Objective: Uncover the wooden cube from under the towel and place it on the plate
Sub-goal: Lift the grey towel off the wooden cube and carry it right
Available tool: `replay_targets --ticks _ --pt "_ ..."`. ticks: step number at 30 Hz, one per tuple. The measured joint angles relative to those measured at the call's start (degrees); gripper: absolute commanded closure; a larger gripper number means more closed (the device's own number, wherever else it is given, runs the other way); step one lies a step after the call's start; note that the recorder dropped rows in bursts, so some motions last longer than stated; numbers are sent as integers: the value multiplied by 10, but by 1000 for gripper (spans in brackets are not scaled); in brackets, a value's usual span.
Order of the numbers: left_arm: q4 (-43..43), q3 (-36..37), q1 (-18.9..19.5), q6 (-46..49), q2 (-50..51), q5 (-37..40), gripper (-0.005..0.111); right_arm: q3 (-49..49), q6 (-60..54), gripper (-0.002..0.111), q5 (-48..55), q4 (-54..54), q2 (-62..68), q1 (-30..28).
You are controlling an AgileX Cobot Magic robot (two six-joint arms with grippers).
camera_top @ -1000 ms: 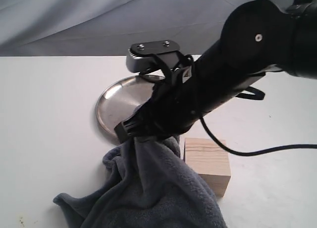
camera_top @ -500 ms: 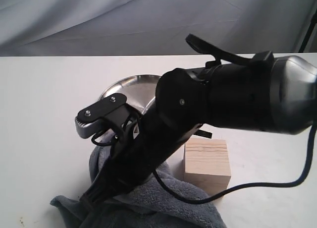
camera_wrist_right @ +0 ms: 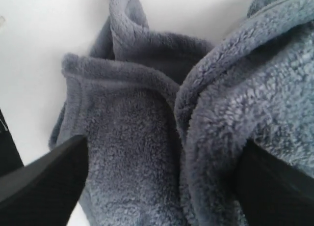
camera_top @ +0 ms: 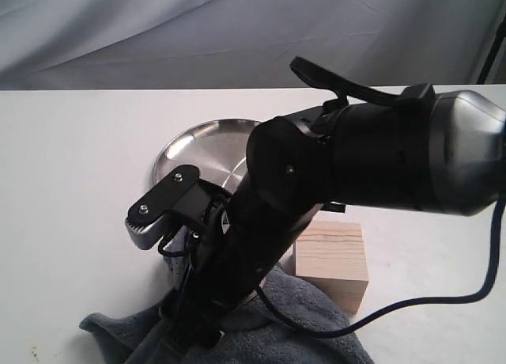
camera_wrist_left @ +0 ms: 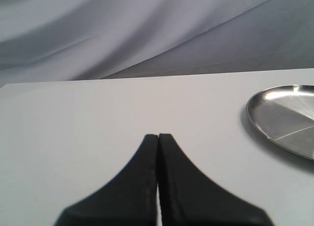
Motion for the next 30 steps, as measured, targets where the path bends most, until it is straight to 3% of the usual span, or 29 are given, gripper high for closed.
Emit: replay_targets --ticks 11,21,27,30 --pt "0 0 0 0 0 0 107 0 -6 28 45 -58 55 0" --pt "0 0 0 0 0 0 107 -9 -8 70 44 -83 121 19" --pt "0 0 0 0 0 0 107 -9 -8 105 43 -85 122 34" --pt "0 0 0 0 0 0 107 -9 -8 108 45 -85 122 34"
